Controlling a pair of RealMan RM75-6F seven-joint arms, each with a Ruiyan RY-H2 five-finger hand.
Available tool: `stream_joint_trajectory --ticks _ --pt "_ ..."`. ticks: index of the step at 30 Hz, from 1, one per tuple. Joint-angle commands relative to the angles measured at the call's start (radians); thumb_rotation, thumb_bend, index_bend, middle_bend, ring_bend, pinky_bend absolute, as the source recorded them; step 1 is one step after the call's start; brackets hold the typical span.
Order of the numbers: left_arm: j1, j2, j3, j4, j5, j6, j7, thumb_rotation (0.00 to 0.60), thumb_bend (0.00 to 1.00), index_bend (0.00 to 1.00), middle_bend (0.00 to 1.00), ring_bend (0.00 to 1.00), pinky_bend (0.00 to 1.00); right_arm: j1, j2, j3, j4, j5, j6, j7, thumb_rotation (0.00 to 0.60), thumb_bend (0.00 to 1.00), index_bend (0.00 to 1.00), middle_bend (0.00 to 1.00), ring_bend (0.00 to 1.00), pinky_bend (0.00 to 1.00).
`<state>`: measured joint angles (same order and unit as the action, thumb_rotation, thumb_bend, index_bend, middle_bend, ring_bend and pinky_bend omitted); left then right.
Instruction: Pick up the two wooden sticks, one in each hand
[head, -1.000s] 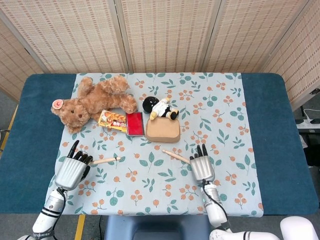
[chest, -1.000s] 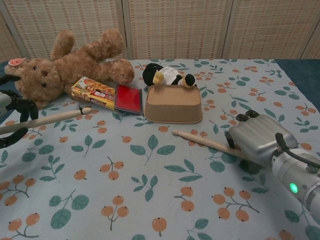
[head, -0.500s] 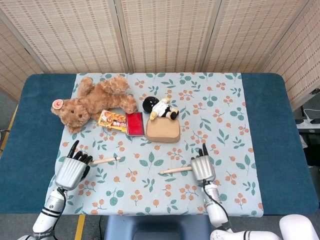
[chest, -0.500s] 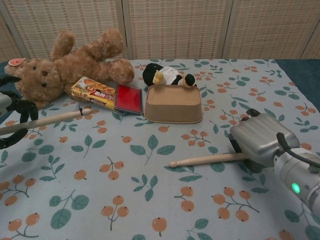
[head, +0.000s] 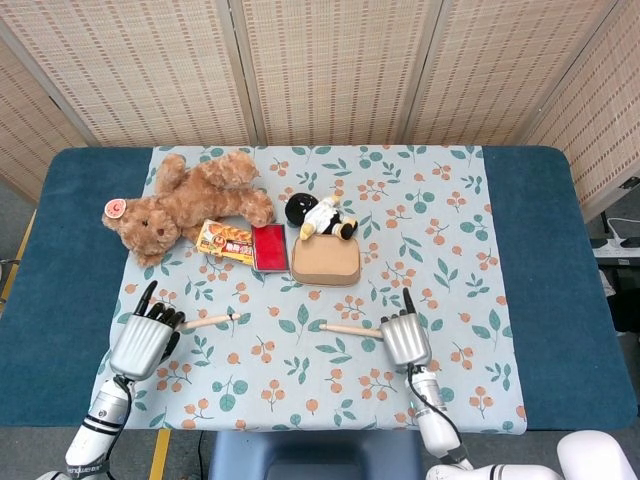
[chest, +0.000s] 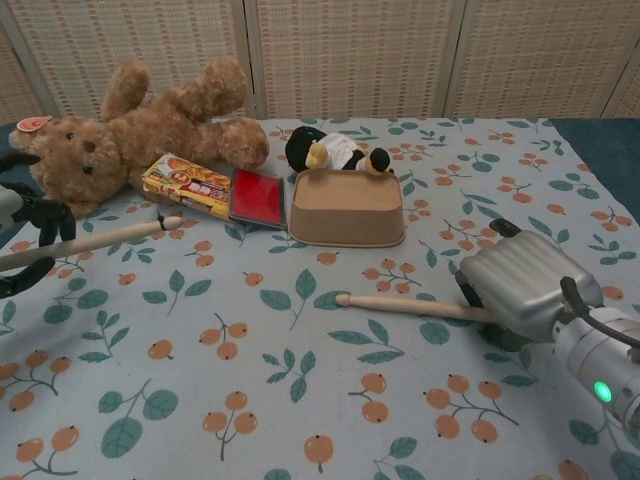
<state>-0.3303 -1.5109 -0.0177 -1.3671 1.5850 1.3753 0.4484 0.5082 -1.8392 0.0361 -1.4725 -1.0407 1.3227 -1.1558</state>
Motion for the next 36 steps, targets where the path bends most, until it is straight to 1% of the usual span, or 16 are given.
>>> stream_joint_trajectory --ticks 1,3,7,9,14,19,24,27,30,36 --pt "0.002 0.006 -0.014 -0.013 -0.006 0.014 -0.007 0.600 0.49 0.77 0.81 0.39 0.08 -0.015 0.034 -0.017 -0.032 -0.055 0.021 0.053 0.600 0.33 1.00 0.88 0.51 0.03" --pt "0.002 0.004 -0.026 -0.016 -0.010 0.026 0.004 0.600 0.49 0.77 0.81 0.40 0.09 -0.023 0.061 -0.025 -0.066 -0.089 0.033 0.088 0.600 0.33 1.00 0.88 0.51 0.03" --pt "-0.005 0.004 -0.041 -0.050 -0.028 0.013 0.011 0.600 0.50 0.77 0.81 0.41 0.11 -0.032 0.114 -0.032 -0.141 -0.156 0.046 0.159 0.600 0.33 1.00 0.88 0.51 0.04" --pt "-0.013 0.005 -0.043 -0.083 -0.037 -0.005 0.018 0.600 0.50 0.77 0.81 0.42 0.11 -0.034 0.140 -0.035 -0.186 -0.192 0.048 0.194 0.600 0.33 1.00 0.88 0.51 0.05" --pt "-0.039 0.005 -0.056 -0.180 -0.060 -0.050 0.076 0.600 0.50 0.77 0.81 0.42 0.12 -0.034 0.184 -0.038 -0.285 -0.273 0.058 0.234 0.600 0.33 1.00 0.88 0.51 0.08" --pt "-0.060 -0.003 -0.067 -0.292 -0.088 -0.087 0.119 0.600 0.50 0.78 0.82 0.42 0.12 -0.030 0.197 -0.033 -0.340 -0.310 0.047 0.237 0.600 0.33 1.00 0.88 0.51 0.08" --pt "-0.075 -0.016 -0.075 -0.385 -0.116 -0.105 0.177 0.600 0.50 0.78 0.82 0.43 0.13 -0.018 0.190 -0.005 -0.377 -0.292 0.021 0.217 0.600 0.33 1.00 0.88 0.51 0.09" --pt "-0.069 -0.039 -0.083 -0.415 -0.139 -0.085 0.218 0.600 0.50 0.79 0.83 0.44 0.14 -0.008 0.197 0.016 -0.406 -0.272 -0.004 0.236 0.600 0.33 1.00 0.88 0.51 0.09" --pt "-0.064 -0.056 -0.080 -0.451 -0.170 -0.081 0.247 0.600 0.50 0.79 0.83 0.45 0.14 0.003 0.215 0.042 -0.430 -0.234 -0.034 0.262 0.600 0.33 1.00 0.88 0.51 0.10" --pt "-0.054 -0.084 -0.072 -0.491 -0.175 -0.044 0.315 0.600 0.50 0.78 0.83 0.45 0.15 0.030 0.266 0.082 -0.484 -0.125 -0.096 0.272 0.600 0.33 1.00 0.88 0.51 0.10"
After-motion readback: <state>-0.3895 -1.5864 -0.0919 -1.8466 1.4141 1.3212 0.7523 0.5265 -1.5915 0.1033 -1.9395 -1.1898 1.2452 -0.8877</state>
